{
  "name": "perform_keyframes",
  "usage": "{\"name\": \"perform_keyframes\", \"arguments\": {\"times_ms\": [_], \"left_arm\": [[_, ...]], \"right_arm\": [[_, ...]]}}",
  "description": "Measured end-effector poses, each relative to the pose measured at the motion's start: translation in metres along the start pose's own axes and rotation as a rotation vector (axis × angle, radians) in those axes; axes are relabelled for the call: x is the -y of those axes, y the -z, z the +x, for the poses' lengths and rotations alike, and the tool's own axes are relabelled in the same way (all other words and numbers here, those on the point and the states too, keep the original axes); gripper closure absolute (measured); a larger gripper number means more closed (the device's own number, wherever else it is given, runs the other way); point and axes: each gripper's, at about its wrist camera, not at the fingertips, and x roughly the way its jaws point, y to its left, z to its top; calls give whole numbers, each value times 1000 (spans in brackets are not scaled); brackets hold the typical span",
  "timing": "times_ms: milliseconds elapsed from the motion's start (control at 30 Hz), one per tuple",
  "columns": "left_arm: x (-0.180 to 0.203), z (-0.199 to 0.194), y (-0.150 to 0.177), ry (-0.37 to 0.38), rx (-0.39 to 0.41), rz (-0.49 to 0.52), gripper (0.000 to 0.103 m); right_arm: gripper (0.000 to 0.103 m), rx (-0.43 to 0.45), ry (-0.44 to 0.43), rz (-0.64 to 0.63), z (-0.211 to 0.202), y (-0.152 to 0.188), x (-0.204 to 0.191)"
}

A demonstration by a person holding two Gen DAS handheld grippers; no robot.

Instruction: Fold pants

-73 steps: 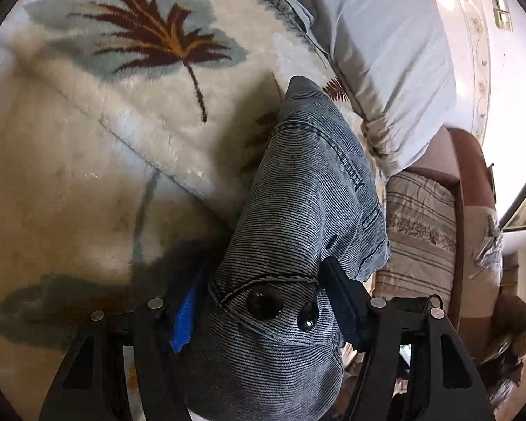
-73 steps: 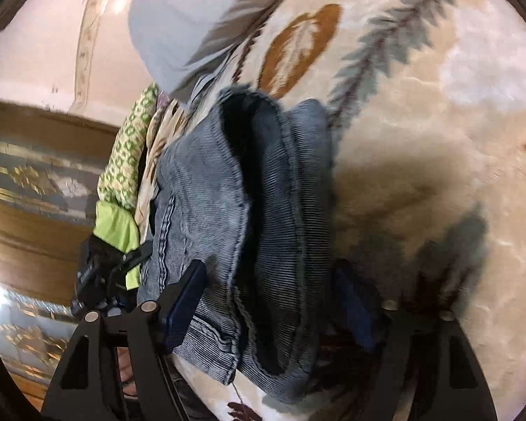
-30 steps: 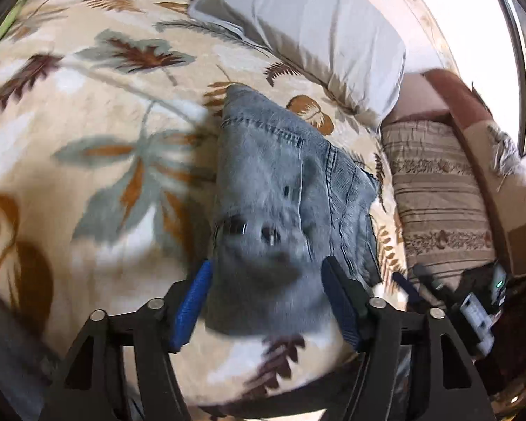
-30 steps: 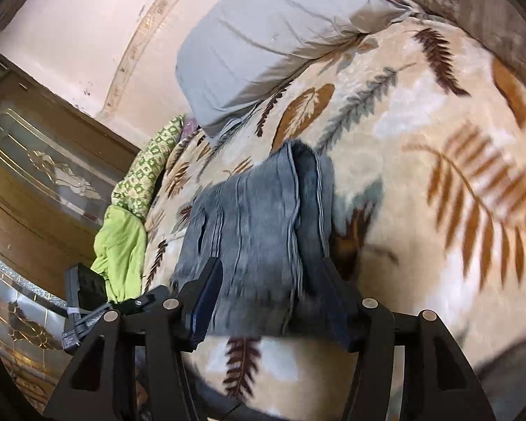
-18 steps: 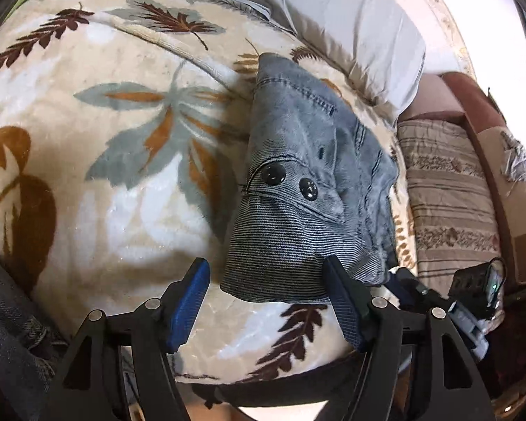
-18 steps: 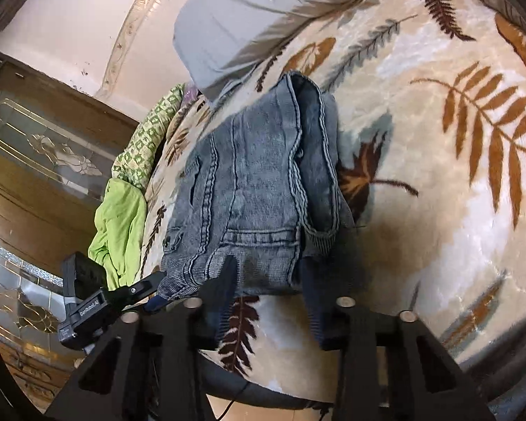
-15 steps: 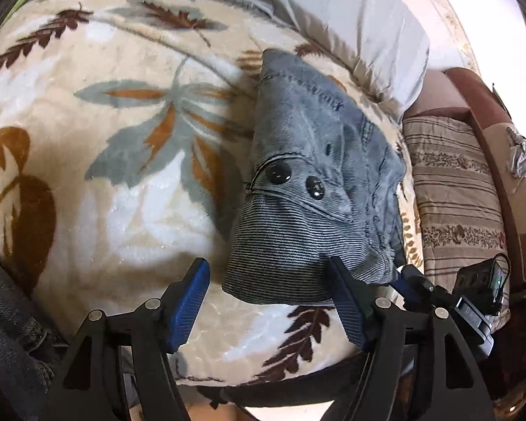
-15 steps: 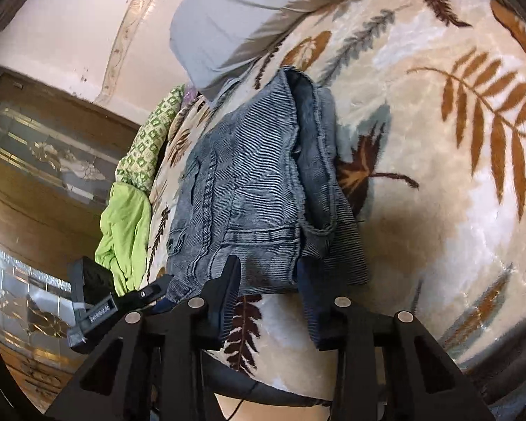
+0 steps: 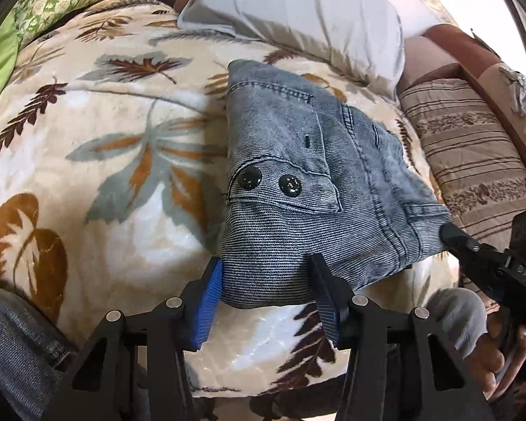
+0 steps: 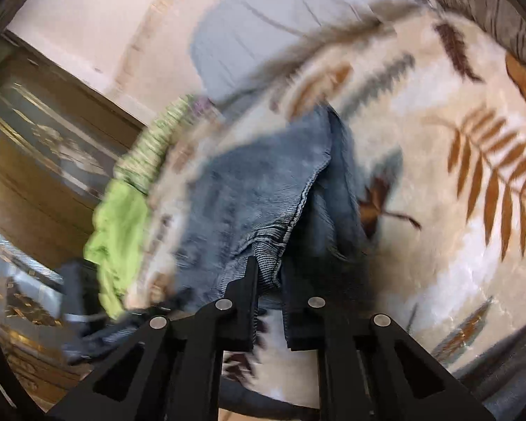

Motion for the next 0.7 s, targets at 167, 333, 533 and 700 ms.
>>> {"name": "perform_keyframes", "arguments": {"times_ms": [167,333,533,700], "left_arm": [[5,14,3,-73,-20,47,52],[21,15,8,-144,3,118,49],[17,-8,4,-65,16,71,48],[11,-43,-13,68,85,28,34]], "right_arm": [[93,-79,147,-24,25,9,10],[93,-150,209,-10,45,11,22],[77,-73,175,-10,22,11,11],[46,45,110,-4,-12,-9,-3]]}}
